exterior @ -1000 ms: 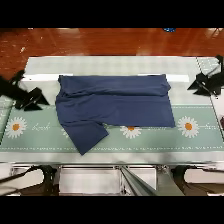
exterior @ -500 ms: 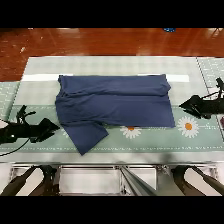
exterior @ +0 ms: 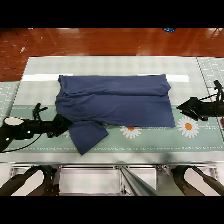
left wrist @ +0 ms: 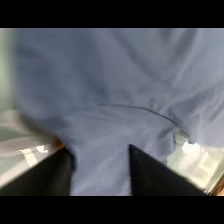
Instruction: Fold the shirts.
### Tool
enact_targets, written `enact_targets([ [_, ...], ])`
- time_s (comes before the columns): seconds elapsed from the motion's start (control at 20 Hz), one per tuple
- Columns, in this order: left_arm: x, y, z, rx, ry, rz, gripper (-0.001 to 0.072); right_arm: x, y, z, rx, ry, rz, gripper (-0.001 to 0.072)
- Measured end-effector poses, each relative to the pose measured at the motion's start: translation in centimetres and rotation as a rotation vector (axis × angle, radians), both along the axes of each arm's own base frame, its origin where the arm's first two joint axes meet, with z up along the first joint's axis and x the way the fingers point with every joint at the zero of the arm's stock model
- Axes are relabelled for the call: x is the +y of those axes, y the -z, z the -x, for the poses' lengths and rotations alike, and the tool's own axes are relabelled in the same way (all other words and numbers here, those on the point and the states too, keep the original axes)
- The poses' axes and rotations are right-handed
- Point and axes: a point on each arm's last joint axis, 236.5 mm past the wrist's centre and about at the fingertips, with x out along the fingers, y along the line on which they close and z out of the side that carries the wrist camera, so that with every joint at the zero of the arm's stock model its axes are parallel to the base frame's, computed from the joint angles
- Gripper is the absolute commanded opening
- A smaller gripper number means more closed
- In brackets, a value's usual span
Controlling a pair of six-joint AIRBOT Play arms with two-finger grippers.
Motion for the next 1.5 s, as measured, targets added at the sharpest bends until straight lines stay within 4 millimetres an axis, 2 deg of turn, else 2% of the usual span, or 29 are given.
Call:
enact_targets([
  [0.05,-0.3,0.6,0.2,0.012,0.016,-0.009,0.0024,-0.4,-0.1,0.0,-0.002,0.013,0.001,0.0412],
  [0.15,-0.9,1.0,0.3,0.023,0.029,-0.005,0.0022,-2.0,0.2,0.3,0.010,0.051,0.017,0.0412],
  [0.2,-1.0,1.0,0.3,0.024,0.037,-0.005,0.0022,-3.0,0.7,1.1,0.040,0.073,0.032,0.0412],
  [0.35,-1.2,0.8,-0.1,0.010,0.073,-0.014,0.0022,-4.9,3.2,5.0,0.187,0.116,0.062,0.0412],
  [0.45,-1.1,0.6,-0.6,-0.005,0.083,-0.021,0.0022,-4.4,4.8,7.1,0.266,0.126,0.036,0.0412],
  [0.6,-1.0,0.3,-1.2,-0.022,0.082,-0.025,0.0022,-2.7,6.4,8.4,0.323,0.112,-0.010,0.0412],
  [0.85,-1.1,0.1,-1.5,-0.031,0.082,-0.022,0.0022,0.2,8.4,7.1,0.340,0.079,-0.091,0.0412],
  [1.0,-1.2,0.0,-1.5,-0.031,0.083,-0.018,0.0022,1.6,9.0,5.0,0.318,0.088,-0.143,0.0407],
  [1.05,-1.2,0.0,-1.5,-0.030,0.084,-0.016,0.0023,1.8,9.1,4.0,0.297,0.098,-0.144,0.0361],
  [1.1,-1.2,0.0,-1.5,-0.029,0.085,-0.015,0.0023,1.6,9.2,2.8,0.267,0.111,-0.132,0.0231],
  [1.15,-1.2,-0.1,-1.5,-0.030,0.086,-0.014,0.0023,1.2,9.3,1.6,0.234,0.124,-0.105,0.0028],
  [1.3,-0.7,-0.9,-2.8,-0.061,0.085,-0.025,0.0022,1.5,8.0,-1.1,0.147,0.085,-0.086,0.0023],
  [1.5,-0.4,-4.7,-6.3,-0.152,0.098,-0.005,0.0023,2.2,4.9,-3.1,0.066,-0.027,-0.087,0.0023],
])
